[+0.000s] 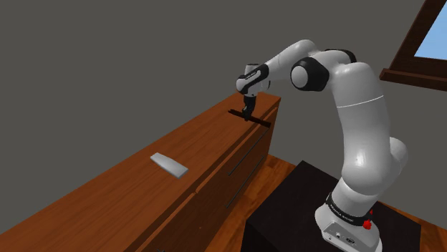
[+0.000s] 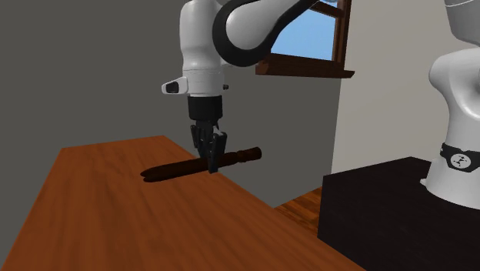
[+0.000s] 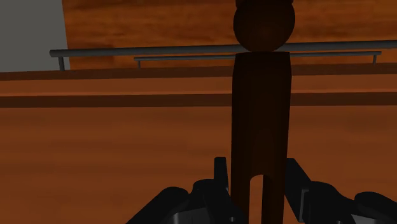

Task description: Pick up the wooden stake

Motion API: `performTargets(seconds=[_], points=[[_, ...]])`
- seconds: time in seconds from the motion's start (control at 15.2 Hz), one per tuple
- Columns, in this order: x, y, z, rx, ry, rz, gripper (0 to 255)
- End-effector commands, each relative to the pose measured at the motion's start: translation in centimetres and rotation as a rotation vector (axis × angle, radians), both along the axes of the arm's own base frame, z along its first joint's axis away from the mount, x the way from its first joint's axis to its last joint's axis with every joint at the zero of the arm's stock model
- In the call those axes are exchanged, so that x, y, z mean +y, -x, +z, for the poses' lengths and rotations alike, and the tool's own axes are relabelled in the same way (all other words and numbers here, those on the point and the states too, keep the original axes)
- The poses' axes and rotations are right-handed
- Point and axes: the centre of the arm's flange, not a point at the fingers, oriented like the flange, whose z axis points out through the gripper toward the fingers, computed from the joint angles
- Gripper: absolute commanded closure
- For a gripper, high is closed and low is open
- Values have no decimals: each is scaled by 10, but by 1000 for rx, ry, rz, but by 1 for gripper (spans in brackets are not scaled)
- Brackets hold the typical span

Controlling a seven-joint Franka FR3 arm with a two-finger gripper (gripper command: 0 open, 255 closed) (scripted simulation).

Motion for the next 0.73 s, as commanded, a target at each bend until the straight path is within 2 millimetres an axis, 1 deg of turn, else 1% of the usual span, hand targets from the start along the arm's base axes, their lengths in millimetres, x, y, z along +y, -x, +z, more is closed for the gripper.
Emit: performTargets(seconds=[0.0,0.53,0.66], points=[[-1,1,11,0,0,0,255],[-1,1,54,0,0,0,255],[-1,1,54,0,0,0,255]])
